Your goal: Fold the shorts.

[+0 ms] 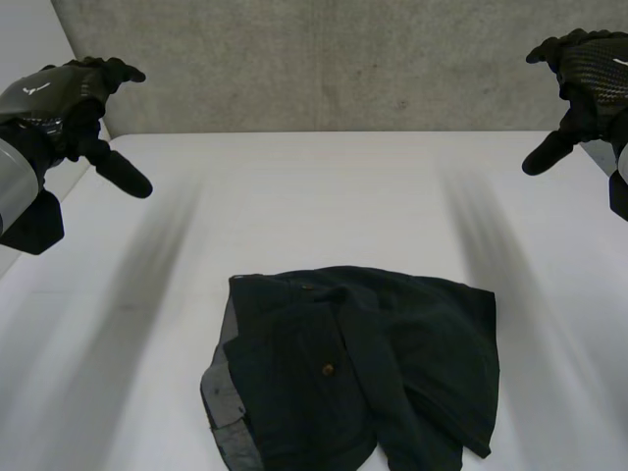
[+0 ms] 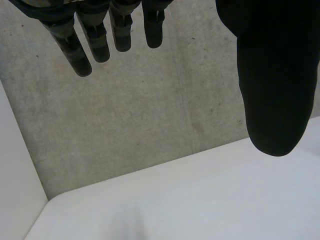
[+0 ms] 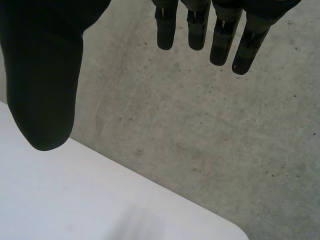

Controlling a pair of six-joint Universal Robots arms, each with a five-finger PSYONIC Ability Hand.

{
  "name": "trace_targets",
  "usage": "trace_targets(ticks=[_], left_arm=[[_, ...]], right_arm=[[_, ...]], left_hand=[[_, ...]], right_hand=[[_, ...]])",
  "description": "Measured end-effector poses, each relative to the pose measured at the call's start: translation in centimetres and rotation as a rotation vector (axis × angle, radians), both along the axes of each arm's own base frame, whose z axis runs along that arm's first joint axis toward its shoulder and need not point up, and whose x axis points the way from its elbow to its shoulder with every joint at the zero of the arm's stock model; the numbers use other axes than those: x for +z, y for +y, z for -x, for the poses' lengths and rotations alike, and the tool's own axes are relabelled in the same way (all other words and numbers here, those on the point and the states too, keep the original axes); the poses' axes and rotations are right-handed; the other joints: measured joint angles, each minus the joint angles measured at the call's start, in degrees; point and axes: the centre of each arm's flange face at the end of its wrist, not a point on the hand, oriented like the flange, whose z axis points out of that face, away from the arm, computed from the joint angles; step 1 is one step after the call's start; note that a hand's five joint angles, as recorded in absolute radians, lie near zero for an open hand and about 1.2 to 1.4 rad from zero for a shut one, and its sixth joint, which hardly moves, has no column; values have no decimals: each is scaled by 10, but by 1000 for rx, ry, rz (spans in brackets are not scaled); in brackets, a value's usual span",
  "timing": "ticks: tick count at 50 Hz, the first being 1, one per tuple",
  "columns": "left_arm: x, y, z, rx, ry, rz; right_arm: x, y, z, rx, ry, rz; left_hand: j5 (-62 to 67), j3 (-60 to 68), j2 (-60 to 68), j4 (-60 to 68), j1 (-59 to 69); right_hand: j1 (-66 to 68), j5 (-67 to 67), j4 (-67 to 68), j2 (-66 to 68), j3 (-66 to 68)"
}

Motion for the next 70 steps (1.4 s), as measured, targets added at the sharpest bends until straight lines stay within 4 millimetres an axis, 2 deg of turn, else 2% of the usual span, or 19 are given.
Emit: trace_targets(ticks=[8, 17, 21, 25, 33, 37, 39, 41, 42, 43, 44, 48, 53, 58, 61, 62, 64, 66, 70], left_arm=[[-5, 3, 4, -16, -4, -12], [-39, 13, 22, -90, -65, -110], [-67, 26, 39, -162, -138, -173], [-112, 50, 63, -283, -264, -238], [-158, 58, 74, -324, -345, -275], [-180, 50, 75, -290, -369, -294], [-186, 47, 75, -277, -375, -301], [-191, 39, 74, -240, -382, -302], [-191, 36, 74, -226, -383, -299], [-189, 31, 72, -202, -382, -289], [-187, 28, 72, -188, -380, -281], [-151, 0, 61, -49, -340, -156], [-80, -34, 39, 112, -301, 89], [-14, -47, 33, 189, -322, 336], [16, -37, 51, 155, -325, 456], [16, -37, 51, 155, -325, 456], [27, -22, 77, 76, -316, 522], [23, -8, 101, -10, -312, 538], [-8, 22, 150, -198, -320, 511]], right_arm=[[-2, 0, -3, 24, 31, 3], [-13, 1, -9, 89, 232, 27], [-19, 2, -12, 116, 327, 36], [-23, 2, -11, 124, 367, 32], [-27, 1, -11, 124, 365, 15], [-31, 1, -11, 127, 365, 1], [-33, 1, -12, 128, 365, -3], [-36, 0, -12, 131, 367, -13], [-37, 0, -12, 132, 367, -15], [-38, 0, -13, 133, 368, -18], [-38, 0, -13, 133, 369, -20], [-40, -1, -13, 134, 372, -24], [-40, -1, -13, 134, 372, -23], [-40, 0, -14, 138, 371, -23], [-41, 3, -18, 150, 372, -23], [-41, 3, -18, 150, 372, -23], [-41, 6, -21, 160, 373, -22], [-42, 7, -23, 166, 374, -22], [-41, 8, -23, 166, 374, -20]], left_hand=[[0, 0, 0, 0, 0], [2, 12, 8, 7, 10], [2, 14, 10, 9, 11], [2, 14, 11, 9, 11], [34, 53, 48, 48, 54], [225, 244, 250, 243, 265], [225, 244, 250, 243, 265], [368, 403, 401, 403, 422], [368, 403, 401, 403, 422], [471, 515, 514, 510, 523], [492, 541, 541, 540, 528], [501, 572, 571, 574, 528], [501, 574, 573, 574, 528], [501, 574, 574, 574, 528], [501, 577, 576, 574, 528], [501, 577, 576, 574, 528], [501, 580, 579, 574, 528], [507, 580, 580, 576, 528], [515, 580, 581, 576, 528]], right_hand=[[0, 0, 0, 0, 0], [0, 0, 0, 0, 0], [0, 0, 0, 0, 0], [0, 0, 0, 0, 0], [0, 0, 0, 0, 0], [0, 0, 0, 0, 0], [0, 0, 0, 0, 0], [0, 0, 0, 0, 0], [0, 0, 0, 0, 0], [0, 0, 0, 0, 0], [0, 0, 0, 0, 0], [0, 0, 0, 0, 0], [0, 0, 0, 0, 0], [0, 0, 0, 0, 0], [0, 0, 0, 0, 0], [0, 0, 0, 0, 0], [0, 0, 0, 0, 0], [0, 0, 0, 0, 0], [0, 0, 0, 0, 0]])
